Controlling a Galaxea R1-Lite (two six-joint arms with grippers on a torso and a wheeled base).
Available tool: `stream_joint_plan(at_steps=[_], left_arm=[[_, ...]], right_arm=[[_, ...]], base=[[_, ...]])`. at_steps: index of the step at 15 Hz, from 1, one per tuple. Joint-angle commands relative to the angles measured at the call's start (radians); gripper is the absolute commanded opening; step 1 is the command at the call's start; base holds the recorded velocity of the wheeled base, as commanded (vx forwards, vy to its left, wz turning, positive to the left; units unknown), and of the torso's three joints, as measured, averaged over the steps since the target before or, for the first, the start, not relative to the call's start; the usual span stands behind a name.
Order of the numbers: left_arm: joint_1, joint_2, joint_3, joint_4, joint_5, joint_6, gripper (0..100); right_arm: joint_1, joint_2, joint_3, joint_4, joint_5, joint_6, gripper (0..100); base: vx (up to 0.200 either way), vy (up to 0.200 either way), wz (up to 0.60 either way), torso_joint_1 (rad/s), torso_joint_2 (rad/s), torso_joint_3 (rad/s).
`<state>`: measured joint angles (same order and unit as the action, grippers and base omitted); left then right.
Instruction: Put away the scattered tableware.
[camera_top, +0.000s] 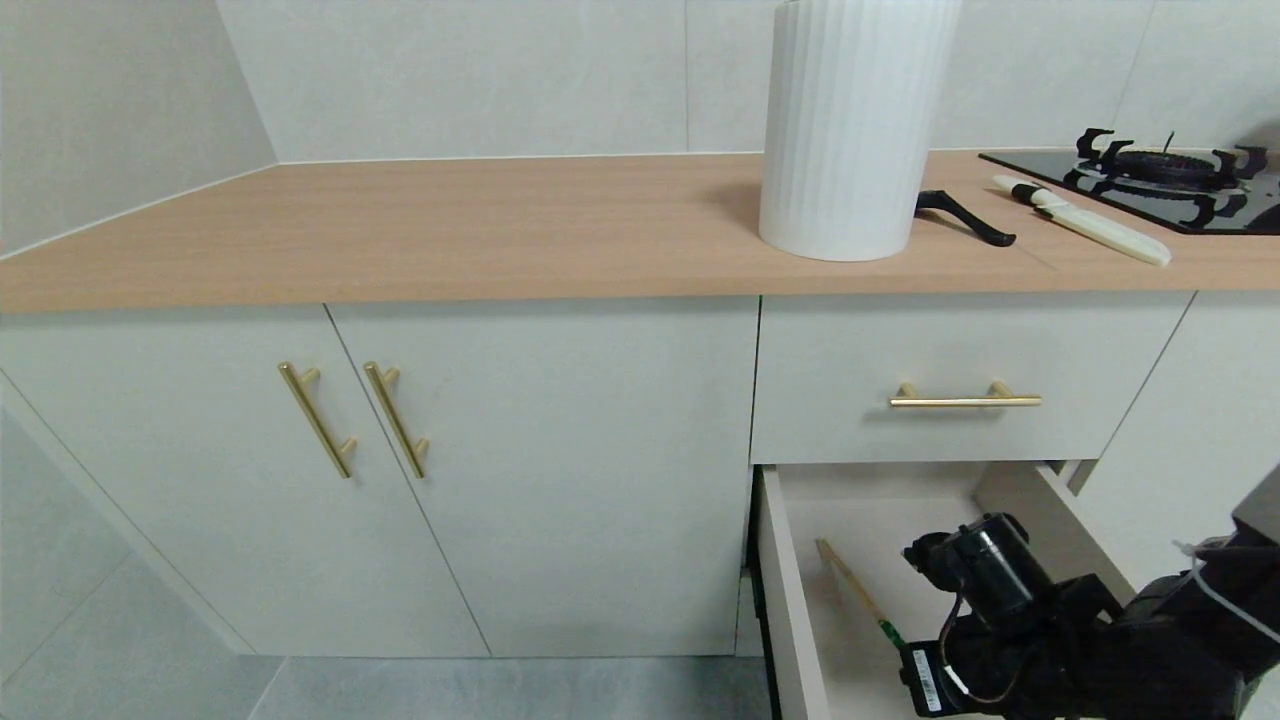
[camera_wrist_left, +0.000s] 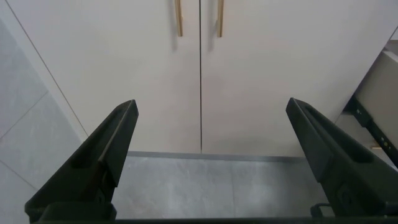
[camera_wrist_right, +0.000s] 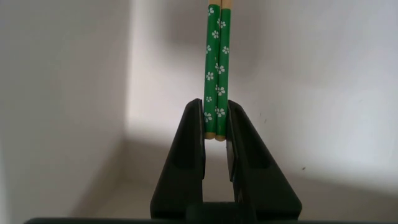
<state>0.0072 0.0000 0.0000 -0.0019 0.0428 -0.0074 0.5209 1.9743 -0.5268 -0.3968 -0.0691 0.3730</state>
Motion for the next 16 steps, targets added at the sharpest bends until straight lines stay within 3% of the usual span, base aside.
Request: stream_joint_plan(at_steps=[1, 10, 11, 16], left_arm=[[0.000, 0.000, 0.000, 0.000, 0.000, 0.000, 100], [0.000, 0.000, 0.000, 0.000, 0.000, 0.000, 100], [0.000, 0.000, 0.000, -0.001, 0.000, 0.000, 100], [0.000, 0.000, 0.000, -0.001, 0.000, 0.000, 100]], right_arm=[[0.011, 0.144, -0.004, -0.013, -0.003, 0.000, 0], [0.013, 0.227, -0.002, -0.126, -0.043, 0.003, 0], [0.013, 0.225, -0.002, -0.126, -0.044, 0.004, 100], [0.013, 0.206, -0.001, -0.125, -0.043, 0.006, 100]], base=[[0.000, 0.000, 0.00, 0.000, 0.00, 0.000], [0.000, 0.000, 0.00, 0.000, 0.00, 0.000], [0.000, 0.000, 0.00, 0.000, 0.00, 0.000], [0.000, 0.000, 0.00, 0.000, 0.00, 0.000]])
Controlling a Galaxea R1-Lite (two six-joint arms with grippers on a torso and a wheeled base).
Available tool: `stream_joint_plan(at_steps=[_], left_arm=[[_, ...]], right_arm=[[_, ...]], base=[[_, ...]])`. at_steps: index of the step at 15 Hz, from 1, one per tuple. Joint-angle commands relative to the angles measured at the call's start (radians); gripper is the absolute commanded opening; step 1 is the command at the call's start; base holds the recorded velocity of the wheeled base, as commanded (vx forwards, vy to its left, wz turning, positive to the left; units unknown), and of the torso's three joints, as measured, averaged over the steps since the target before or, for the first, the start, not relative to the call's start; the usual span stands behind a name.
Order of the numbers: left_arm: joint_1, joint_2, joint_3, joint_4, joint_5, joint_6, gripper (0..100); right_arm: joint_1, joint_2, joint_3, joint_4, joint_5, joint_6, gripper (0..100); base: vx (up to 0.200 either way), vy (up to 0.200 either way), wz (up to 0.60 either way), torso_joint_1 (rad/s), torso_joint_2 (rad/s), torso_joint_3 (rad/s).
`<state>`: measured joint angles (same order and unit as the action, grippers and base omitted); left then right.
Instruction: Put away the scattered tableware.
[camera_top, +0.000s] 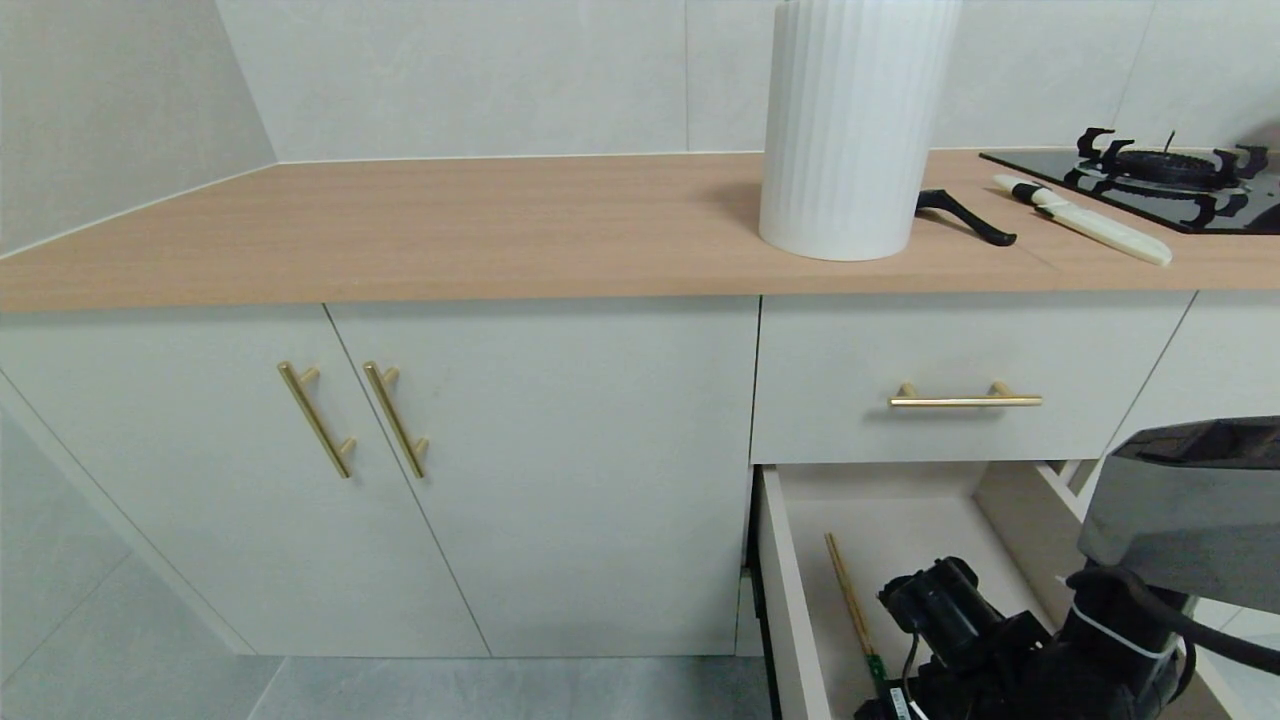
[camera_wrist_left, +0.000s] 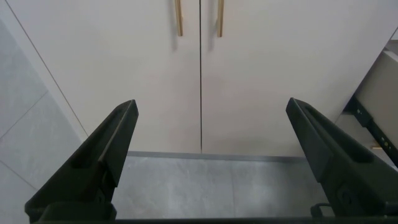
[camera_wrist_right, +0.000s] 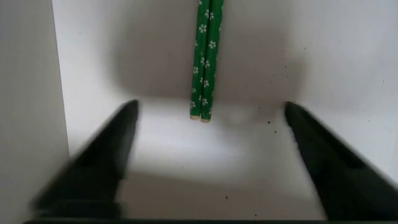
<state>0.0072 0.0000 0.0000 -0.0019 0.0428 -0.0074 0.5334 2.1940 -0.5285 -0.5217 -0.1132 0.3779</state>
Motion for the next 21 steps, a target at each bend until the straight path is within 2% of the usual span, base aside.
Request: stream_joint_plan(at_steps=[1, 2, 3, 5, 6, 7, 8, 9, 11, 13, 17, 21], left_arm=[[0.000, 0.000, 0.000, -0.001, 0.000, 0.000, 100], [0.000, 0.000, 0.000, 0.000, 0.000, 0.000, 100], [0.000, 0.000, 0.000, -0.001, 0.000, 0.000, 100], [0.000, 0.000, 0.000, -0.001, 0.000, 0.000, 100], [0.000, 0.000, 0.000, -0.001, 0.000, 0.000, 100], [0.000, 0.000, 0.000, 0.000, 0.000, 0.000, 100], [0.000, 0.000, 0.000, -0.001, 0.000, 0.000, 100], [0.000, 0.000, 0.000, -0.001, 0.000, 0.000, 100], [0.000, 0.000, 0.000, -0.001, 0.000, 0.000, 100], [0.000, 0.000, 0.000, 0.000, 0.000, 0.000, 100], [0.000, 0.000, 0.000, -0.001, 0.000, 0.000, 100], [0.000, 0.000, 0.000, 0.000, 0.000, 0.000, 100]], right_arm=[[-0.003, -0.083, 0.005, 0.009, 0.000, -0.001, 100], [-0.006, -0.152, 0.013, 0.025, 0.001, -0.004, 100], [-0.013, -0.244, 0.008, 0.097, 0.000, -0.005, 100], [-0.050, -0.412, -0.057, 0.293, 0.003, -0.007, 100], [-0.069, -0.496, -0.107, 0.427, 0.004, -0.008, 100], [-0.104, -0.626, -0.197, 0.631, 0.010, -0.008, 100], [-0.121, -0.698, -0.251, 0.741, 0.010, -0.010, 100], [-0.142, -0.778, -0.297, 0.835, 0.012, -0.016, 100], [-0.158, -0.872, -0.347, 0.937, 0.006, -0.045, 100], [-0.159, -0.942, -0.350, 0.963, 0.010, -0.109, 100], [-0.159, -0.968, -0.335, 0.962, 0.010, -0.139, 100], [-0.159, -0.967, -0.334, 0.959, 0.010, -0.143, 100]], base=[[0.000, 0.000, 0.00, 0.000, 0.00, 0.000], [0.000, 0.000, 0.00, 0.000, 0.00, 0.000], [0.000, 0.000, 0.00, 0.000, 0.00, 0.000], [0.000, 0.000, 0.00, 0.000, 0.00, 0.000], [0.000, 0.000, 0.00, 0.000, 0.00, 0.000], [0.000, 0.000, 0.00, 0.000, 0.00, 0.000], [0.000, 0.000, 0.00, 0.000, 0.00, 0.000], [0.000, 0.000, 0.00, 0.000, 0.00, 0.000], [0.000, 0.000, 0.00, 0.000, 0.00, 0.000], [0.000, 0.000, 0.00, 0.000, 0.00, 0.000], [0.000, 0.000, 0.00, 0.003, -0.02, -0.007], [0.000, 0.000, 0.00, 0.072, -0.25, -0.262]])
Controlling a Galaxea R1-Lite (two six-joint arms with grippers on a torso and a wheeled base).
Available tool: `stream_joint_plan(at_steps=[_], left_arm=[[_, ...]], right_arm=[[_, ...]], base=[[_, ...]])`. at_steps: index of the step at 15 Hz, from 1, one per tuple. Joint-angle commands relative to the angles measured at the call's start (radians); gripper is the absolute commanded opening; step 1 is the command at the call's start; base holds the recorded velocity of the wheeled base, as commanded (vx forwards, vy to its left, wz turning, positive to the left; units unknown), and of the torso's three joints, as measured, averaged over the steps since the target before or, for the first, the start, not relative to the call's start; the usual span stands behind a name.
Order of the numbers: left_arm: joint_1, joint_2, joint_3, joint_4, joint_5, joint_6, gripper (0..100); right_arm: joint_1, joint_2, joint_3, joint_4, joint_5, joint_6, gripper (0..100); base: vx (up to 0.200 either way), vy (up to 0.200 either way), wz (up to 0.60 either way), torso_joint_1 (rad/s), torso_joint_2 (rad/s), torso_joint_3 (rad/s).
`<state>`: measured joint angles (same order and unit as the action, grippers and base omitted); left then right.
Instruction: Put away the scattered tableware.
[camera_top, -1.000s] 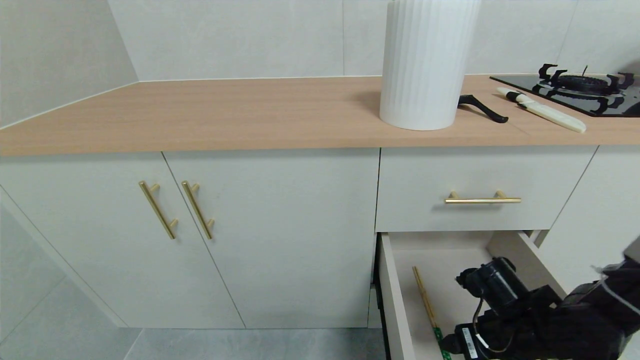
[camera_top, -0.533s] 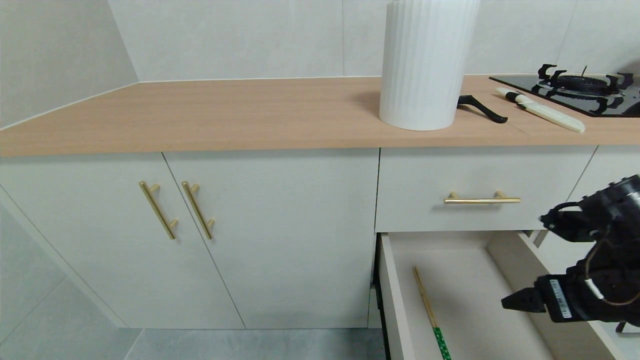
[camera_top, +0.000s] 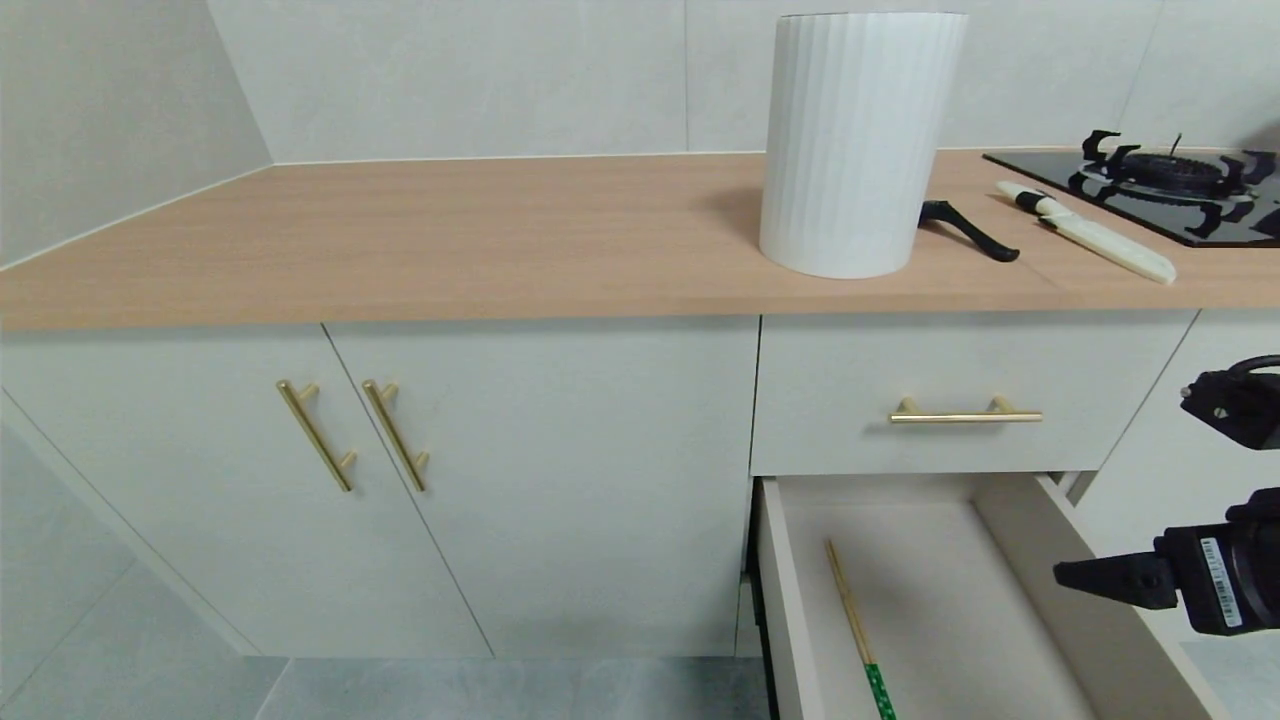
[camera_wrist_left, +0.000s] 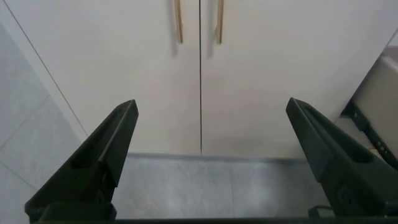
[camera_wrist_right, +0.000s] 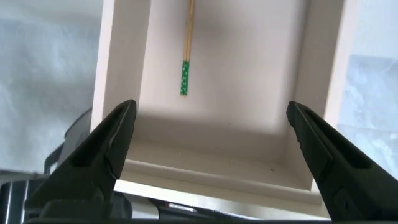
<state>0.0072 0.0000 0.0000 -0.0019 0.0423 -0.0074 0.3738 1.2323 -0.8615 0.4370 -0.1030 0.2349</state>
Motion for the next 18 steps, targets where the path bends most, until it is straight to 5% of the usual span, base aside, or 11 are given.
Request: stream_joint_plan(at_steps=[1, 18], left_arm=[[0.000, 0.000, 0.000, -0.001, 0.001, 0.000, 100], [0.000, 0.000, 0.000, -0.001, 0.001, 0.000, 100]], right_arm=[[0.000, -0.004, 0.002, 0.000, 0.000, 0.000, 100], [0.000, 0.019, 0.032, -0.037, 0.000, -0.002, 100]], base=[[0.000, 0.000, 0.00, 0.119, -0.52, -0.325], [0.000, 0.000, 0.00, 0.181, -0.50, -0.294]])
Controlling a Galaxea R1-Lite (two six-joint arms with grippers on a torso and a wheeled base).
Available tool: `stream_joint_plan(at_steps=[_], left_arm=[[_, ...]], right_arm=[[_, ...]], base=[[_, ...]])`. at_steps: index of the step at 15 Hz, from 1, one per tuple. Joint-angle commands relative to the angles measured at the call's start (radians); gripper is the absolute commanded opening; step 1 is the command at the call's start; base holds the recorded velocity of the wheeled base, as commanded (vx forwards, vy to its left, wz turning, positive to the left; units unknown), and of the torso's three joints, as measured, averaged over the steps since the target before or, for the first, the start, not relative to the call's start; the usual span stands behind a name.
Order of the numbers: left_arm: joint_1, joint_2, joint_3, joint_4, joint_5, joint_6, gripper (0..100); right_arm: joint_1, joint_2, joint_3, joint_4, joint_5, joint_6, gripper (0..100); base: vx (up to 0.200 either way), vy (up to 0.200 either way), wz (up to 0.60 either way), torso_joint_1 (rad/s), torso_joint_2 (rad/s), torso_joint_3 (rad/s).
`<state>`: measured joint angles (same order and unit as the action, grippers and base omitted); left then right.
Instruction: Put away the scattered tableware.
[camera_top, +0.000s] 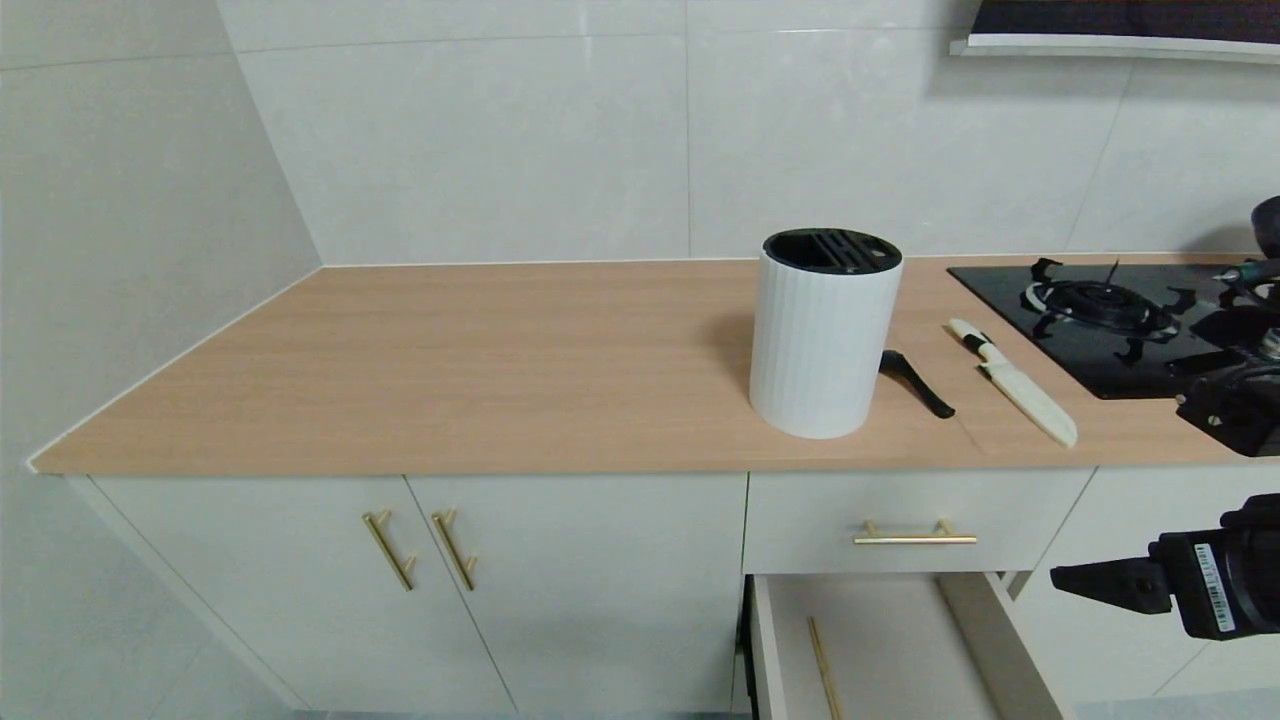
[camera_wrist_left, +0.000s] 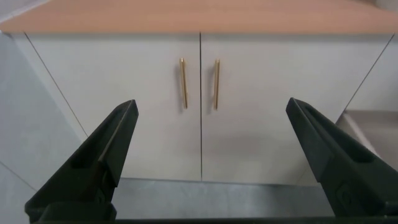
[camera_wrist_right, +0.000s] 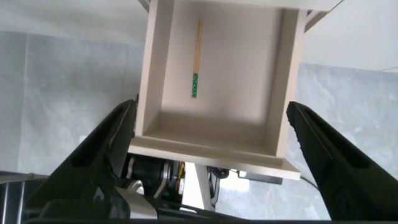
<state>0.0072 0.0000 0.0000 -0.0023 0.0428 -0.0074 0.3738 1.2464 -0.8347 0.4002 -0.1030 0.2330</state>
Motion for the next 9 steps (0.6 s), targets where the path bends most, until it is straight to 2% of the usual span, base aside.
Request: stream_joint_plan(at_steps=[1, 3, 5, 7, 9], left_arm=[[0.000, 0.000, 0.000, -0.001, 0.000, 0.000, 100], [0.000, 0.000, 0.000, -0.001, 0.000, 0.000, 100], [0.000, 0.000, 0.000, -0.001, 0.000, 0.000, 100], [0.000, 0.000, 0.000, -0.001, 0.000, 0.000, 100], [0.000, 0.000, 0.000, -0.001, 0.000, 0.000, 100]], right_arm=[[0.000, 0.005, 0.011, -0.017, 0.000, 0.000, 100], [-0.023, 0.025, 0.008, -0.070, 0.002, -0.040, 100], [-0.102, 0.117, -0.003, -0.199, 0.022, -0.141, 100], [-0.197, 0.280, -0.050, -0.397, 0.112, -0.250, 100], [-0.262, 0.472, -0.169, -0.483, 0.227, -0.325, 100]], base=[[0.000, 0.000, 0.00, 0.232, -0.52, -0.300], [0.000, 0.000, 0.00, 0.156, -0.34, -0.186], [0.000, 0.000, 0.00, 0.054, -0.10, -0.061], [0.000, 0.000, 0.00, 0.000, 0.00, 0.000], [0.000, 0.000, 0.00, 0.000, 0.00, 0.000]])
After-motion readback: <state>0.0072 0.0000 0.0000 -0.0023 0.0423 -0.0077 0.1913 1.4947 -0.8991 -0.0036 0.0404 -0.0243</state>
